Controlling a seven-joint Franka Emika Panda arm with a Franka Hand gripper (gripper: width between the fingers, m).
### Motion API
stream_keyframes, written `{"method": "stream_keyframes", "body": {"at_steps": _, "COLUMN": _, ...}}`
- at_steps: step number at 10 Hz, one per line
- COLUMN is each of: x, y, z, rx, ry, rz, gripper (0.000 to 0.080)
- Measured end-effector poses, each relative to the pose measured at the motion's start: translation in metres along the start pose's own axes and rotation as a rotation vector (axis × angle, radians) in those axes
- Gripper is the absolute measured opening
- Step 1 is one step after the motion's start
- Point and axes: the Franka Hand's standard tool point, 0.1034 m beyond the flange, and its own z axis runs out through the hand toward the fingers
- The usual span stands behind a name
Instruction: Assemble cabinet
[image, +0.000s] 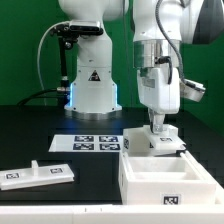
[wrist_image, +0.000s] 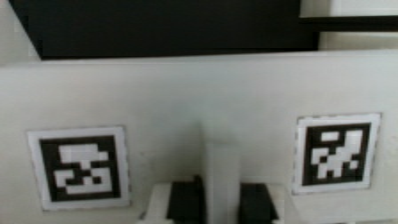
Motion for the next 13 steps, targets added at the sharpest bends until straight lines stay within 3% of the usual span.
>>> {"method": "stream_keyframes", "body": {"at_steps": 3, "x": 0.005, "y": -0.002, "z": 0.001, "rx": 0.002, "ry": 0.005, "rz": 0.001, "gripper": 0.0066}}
{"method": "stream_keyframes", "body": {"at_steps": 6, "x": 0.005, "y": -0.007, "z": 0.000, "rx": 0.034, "ry": 0.020, "rz": -0.007, "gripper": 0.0067}}
{"method": "stream_keyframes", "body": {"at_steps": 9, "x": 0.003, "y": -0.011, "z": 0.000, "rx": 0.042, "ry": 0.020, "rz": -0.010, "gripper": 0.0067}}
{"method": "stream_keyframes", "body": {"at_steps": 11, "x": -0.001, "y": -0.015, "z": -0.003, "rx": 0.078, "ry": 0.034, "rz": -0.030, "gripper": 0.0067}}
{"method": "stream_keyframes", "body": {"at_steps": 13, "x": -0.001, "y": -0.015, "z": -0.003, "rx": 0.078, "ry": 0.034, "rz": -0.036, "gripper": 0.0067}}
